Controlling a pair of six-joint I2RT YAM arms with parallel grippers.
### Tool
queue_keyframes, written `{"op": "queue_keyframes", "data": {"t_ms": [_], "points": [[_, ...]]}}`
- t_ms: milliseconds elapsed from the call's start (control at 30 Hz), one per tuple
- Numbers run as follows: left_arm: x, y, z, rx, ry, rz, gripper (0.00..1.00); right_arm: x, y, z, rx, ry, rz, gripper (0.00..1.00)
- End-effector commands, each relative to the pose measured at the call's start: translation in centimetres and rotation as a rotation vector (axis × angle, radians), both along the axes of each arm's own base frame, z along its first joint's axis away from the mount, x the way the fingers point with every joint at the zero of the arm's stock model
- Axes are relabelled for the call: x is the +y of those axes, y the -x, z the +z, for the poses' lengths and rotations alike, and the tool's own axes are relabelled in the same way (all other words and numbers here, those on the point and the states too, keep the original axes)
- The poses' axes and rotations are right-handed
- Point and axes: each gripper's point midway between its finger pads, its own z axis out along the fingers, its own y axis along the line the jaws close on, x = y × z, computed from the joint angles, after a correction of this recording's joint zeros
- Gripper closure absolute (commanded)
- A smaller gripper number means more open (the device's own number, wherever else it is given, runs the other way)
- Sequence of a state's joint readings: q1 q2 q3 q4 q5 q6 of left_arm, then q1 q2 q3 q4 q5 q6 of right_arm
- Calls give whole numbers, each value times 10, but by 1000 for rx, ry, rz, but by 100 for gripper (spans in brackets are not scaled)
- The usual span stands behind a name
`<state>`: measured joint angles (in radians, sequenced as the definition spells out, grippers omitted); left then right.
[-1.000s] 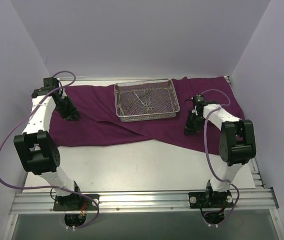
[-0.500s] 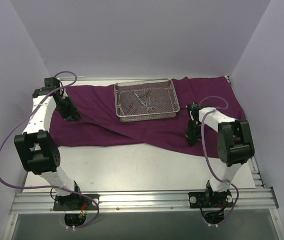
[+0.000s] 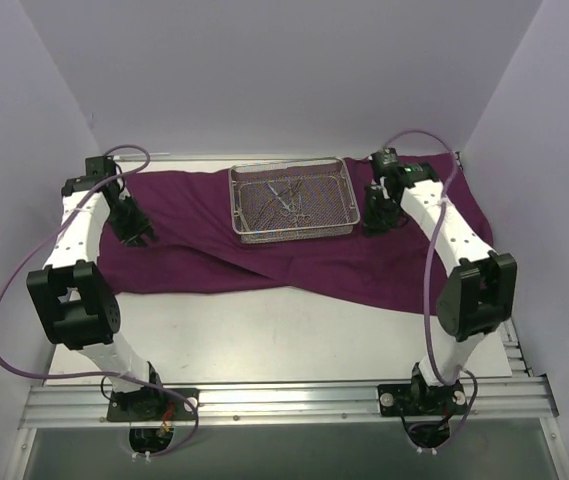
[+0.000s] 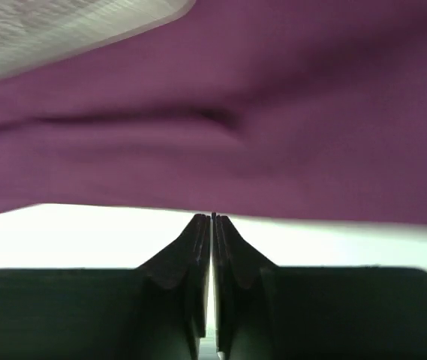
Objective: Open and lay out the surgical kit
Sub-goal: Smooth out the surgical kit at the center of the board.
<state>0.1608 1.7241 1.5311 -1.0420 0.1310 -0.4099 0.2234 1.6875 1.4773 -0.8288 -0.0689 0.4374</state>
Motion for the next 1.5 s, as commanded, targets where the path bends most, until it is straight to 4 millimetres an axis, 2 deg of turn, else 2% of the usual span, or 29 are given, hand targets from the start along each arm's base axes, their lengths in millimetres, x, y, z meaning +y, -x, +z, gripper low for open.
{"op": "queue_keyframes", "data": {"t_ms": [0,33,67,100,167,200,233,300,333,400,467,533,567,600,633,667,700,733,900,967,1000,1067,1100,1133,1200,1367,1467], "points": [[19,-3,28,-58,-74,41,62,72,-30,6,-47,-128,317,86],[22,-3,29,-53,-80,50,57,85,-37,8,-65,-129,358,76],[25,-1,30,-43,-93,57,53,108,-38,11,-84,-136,424,67],[31,3,33,-39,-122,71,47,130,-46,15,-107,-172,487,64],[41,7,35,-34,-154,95,45,171,-48,20,-153,-217,576,54],[43,14,35,-21,-153,111,45,189,-57,23,-183,-236,604,51],[50,18,35,-14,-149,138,43,201,-60,25,-200,-248,625,47],[56,26,35,2,-153,188,39,223,-63,26,-222,-257,633,46],[61,30,35,13,-165,211,33,232,-67,31,-249,-289,616,46],[74,34,34,17,-173,271,28,236,-68,37,-270,-308,603,46],[89,32,33,5,-167,311,26,229,-64,31,-257,-289,583,45],[99,21,26,13,-153,321,25,217,-56,28,-232,-265,576,44],[101,10,34,-17,-139,313,24,208,-51,17,-199,-233,564,44],[99,5,21,37,-111,304,24,201,-46,18,-187,-223,554,44],[97,-1,20,44,-99,299,24,195,-43,14,-172,-217,542,44],[95,-11,24,22,-85,289,24,189,-37,6,-149,-211,530,43],[81,-19,15,43,-27,259,24,184,-37,15,-174,-202,520,43],[74,-23,14,49,-13,251,24,181,-38,17,-190,-200,509,43],[35,-48,8,56,44,185,24,154,-33,21,-210,-206,413,43],[21,-51,0,83,59,185,24,146,-33,21,-220,-206,386,43],[17,-49,-10,126,72,198,25,141,-30,28,-236,-206,376,43],[7,-47,-17,162,97,227,28,132,-25,23,-228,-188,357,43],[6,-47,-20,168,101,240,28,127,-24,29,-242,-188,345,43],[4,-44,-26,186,104,252,28,122,-21,25,-234,-181,332,43],[-1,-46,-33,192,114,279,29,113,-20,29,-247,-180,304,43],[-10,-37,-50,278,126,331,30,102,-15,31,-253,-173,274,43],[-15,-39,-58,290,133,347,32,101,-13,31,-259,-172,266,43]]}}
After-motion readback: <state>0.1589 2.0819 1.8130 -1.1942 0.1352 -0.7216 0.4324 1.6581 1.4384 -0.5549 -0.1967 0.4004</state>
